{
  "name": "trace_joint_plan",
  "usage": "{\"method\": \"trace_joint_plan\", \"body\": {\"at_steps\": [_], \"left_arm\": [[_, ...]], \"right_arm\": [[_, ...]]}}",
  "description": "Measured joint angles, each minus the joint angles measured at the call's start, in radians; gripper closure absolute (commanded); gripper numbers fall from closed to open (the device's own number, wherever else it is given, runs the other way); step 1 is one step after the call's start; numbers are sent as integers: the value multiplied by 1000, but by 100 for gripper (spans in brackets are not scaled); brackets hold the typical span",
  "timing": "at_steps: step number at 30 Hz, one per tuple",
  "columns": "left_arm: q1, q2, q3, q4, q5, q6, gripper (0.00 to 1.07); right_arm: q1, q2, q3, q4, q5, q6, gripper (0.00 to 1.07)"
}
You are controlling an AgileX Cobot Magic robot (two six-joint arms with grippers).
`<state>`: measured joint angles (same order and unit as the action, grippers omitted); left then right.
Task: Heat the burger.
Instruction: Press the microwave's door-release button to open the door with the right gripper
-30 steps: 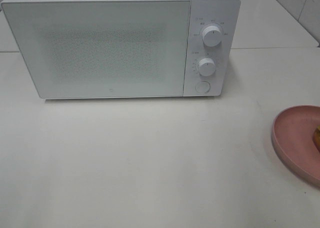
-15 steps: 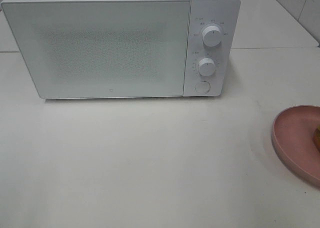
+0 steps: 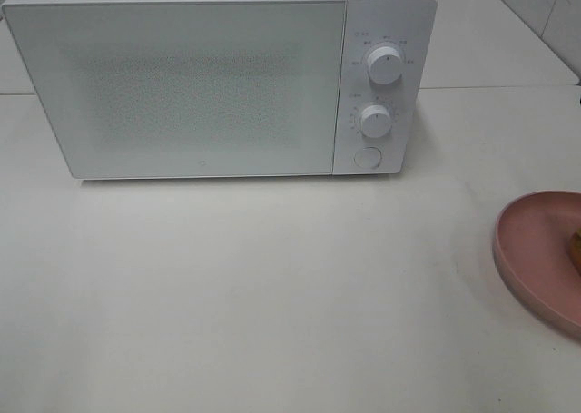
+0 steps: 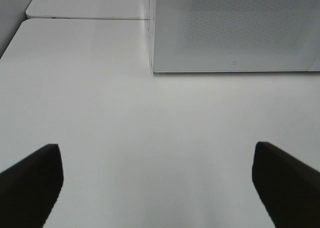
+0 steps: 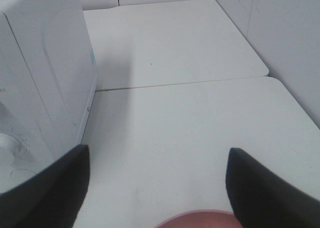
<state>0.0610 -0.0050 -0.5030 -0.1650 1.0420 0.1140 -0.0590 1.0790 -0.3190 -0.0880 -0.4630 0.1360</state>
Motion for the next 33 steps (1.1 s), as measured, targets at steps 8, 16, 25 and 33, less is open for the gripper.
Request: {"method": "trace_joint_plan", "body": {"at_steps": [8, 16, 25, 33], "left_arm": [[0, 0, 0, 0, 0, 0, 9], [0, 0, 0, 0, 0, 0, 9], [0, 0, 0, 0, 0, 0, 9], [0, 0, 0, 0, 0, 0, 9]], "right_arm": [[63, 85, 0, 38, -124, -75, 37], [267, 223, 0, 294, -241, -299, 37], [477, 312, 1, 663, -428, -537, 37], [650, 413, 0, 768, -572, -556, 37]]}}
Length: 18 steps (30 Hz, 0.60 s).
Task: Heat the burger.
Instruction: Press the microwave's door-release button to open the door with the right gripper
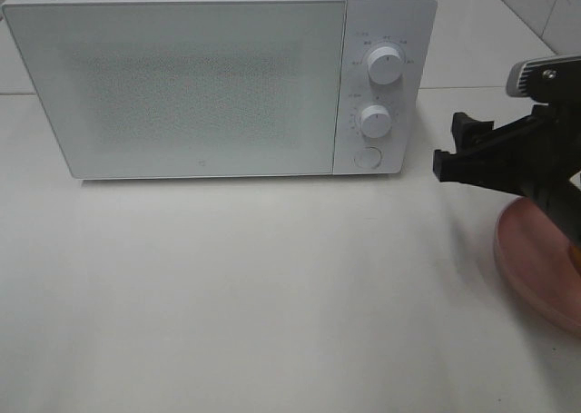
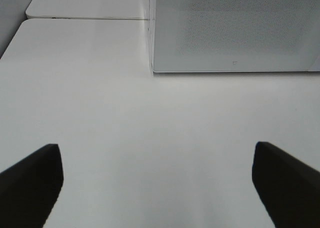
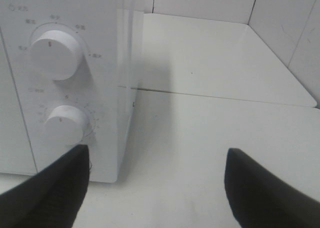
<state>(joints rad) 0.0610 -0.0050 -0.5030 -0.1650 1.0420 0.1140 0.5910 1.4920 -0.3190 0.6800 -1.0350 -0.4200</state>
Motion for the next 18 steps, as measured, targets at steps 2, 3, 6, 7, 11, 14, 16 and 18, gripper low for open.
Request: {"method": "trace_joint_plan", "body": {"at_steps": [2, 3, 6, 7, 11, 14, 16, 18], "left_arm": [[0, 0, 0, 0, 0, 0, 9], [0, 0, 0, 0, 0, 0, 9], [0, 0, 0, 0, 0, 0, 9], [0, 0, 0, 0, 0, 0, 9], [0, 0, 0, 0, 0, 0, 9], [0, 0, 0, 0, 0, 0, 9], [0, 0, 0, 0, 0, 0, 9], [0, 0, 0, 0, 0, 0, 9]], "right_arm": [[19, 11, 0, 7, -10, 0, 37], [50, 37, -1, 24, -29, 0, 37], [106, 90, -1, 67, -53, 3, 37], [106, 90, -1, 67, -53, 3, 37], [146, 130, -6, 93, -60, 26, 37], [162, 154, -11, 100, -68, 50, 37], [166, 169, -20, 100, -70, 65, 37], [172, 184, -25, 100, -76, 88, 37]]}}
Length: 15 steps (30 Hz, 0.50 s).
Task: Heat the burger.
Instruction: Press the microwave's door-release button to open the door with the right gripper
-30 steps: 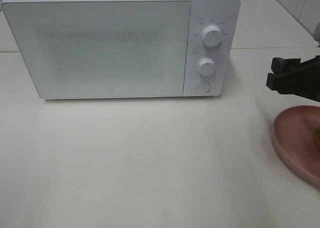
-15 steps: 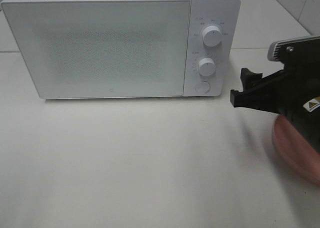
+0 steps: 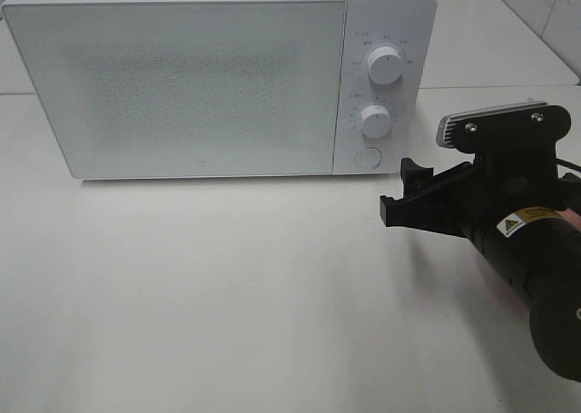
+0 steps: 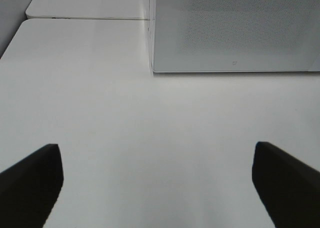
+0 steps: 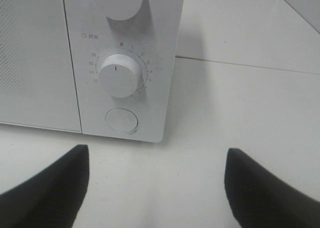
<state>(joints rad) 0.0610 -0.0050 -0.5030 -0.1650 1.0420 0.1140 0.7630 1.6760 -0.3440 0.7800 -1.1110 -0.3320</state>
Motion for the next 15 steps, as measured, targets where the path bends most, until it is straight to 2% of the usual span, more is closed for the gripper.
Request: {"method": "trace_joint_plan", "body": {"at_steps": [8, 11, 13, 14, 15], "left_arm": [[0, 0, 0, 0, 0, 0, 9], [0, 0, 0, 0, 0, 0, 9], [0, 0, 0, 0, 0, 0, 9], [0, 0, 0, 0, 0, 0, 9], [0, 0, 0, 0, 0, 0, 9]], "right_arm": [[2, 45, -2, -2, 10, 239, 41], [2, 52, -2, -4, 13, 369, 47], [2, 52, -2, -6, 13, 530, 55], [2, 52, -2, -6, 13, 530, 55], [2, 52, -2, -7, 13, 659, 62]]}}
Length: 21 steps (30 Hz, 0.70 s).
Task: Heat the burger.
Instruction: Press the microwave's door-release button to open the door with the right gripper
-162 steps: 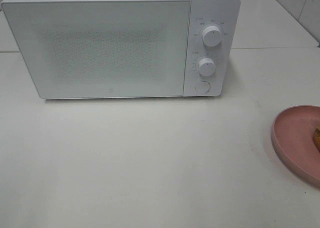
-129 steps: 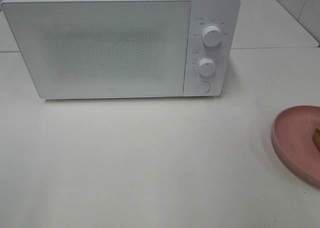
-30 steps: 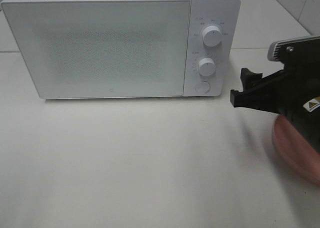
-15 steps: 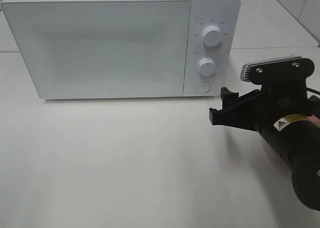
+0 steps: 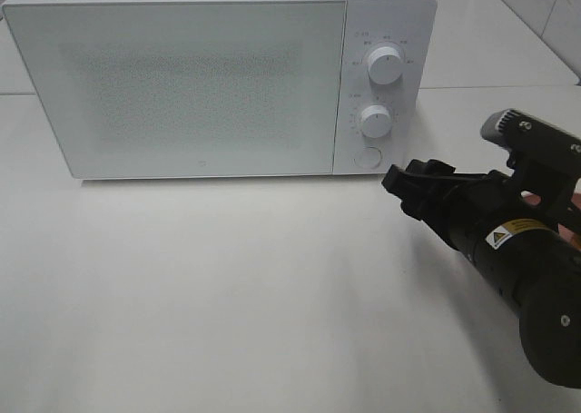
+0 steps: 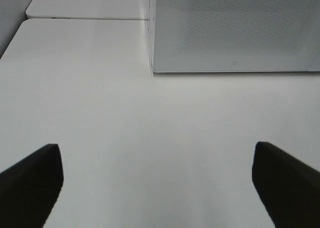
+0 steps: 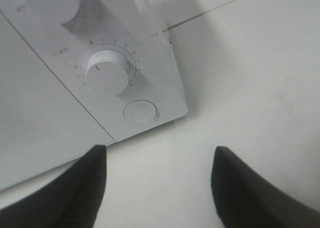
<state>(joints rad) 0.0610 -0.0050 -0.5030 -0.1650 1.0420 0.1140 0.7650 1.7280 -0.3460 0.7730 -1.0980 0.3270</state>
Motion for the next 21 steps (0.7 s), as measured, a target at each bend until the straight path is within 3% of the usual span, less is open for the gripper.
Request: {"method": "trace_joint_plan", "body": {"at_steps": [7, 11, 16, 21], "left_arm": [[0, 0, 0, 0, 0, 0, 9], [0, 0, 0, 0, 0, 0, 9], [0, 0, 0, 0, 0, 0, 9], [0, 0, 0, 0, 0, 0, 9]], "right_arm": [[0, 0, -1, -6, 15, 356, 83], [0, 0, -1, -80, 33, 654, 94], [0, 0, -1, -140, 33, 853, 107], [0, 0, -1, -148, 33, 900, 107]]}}
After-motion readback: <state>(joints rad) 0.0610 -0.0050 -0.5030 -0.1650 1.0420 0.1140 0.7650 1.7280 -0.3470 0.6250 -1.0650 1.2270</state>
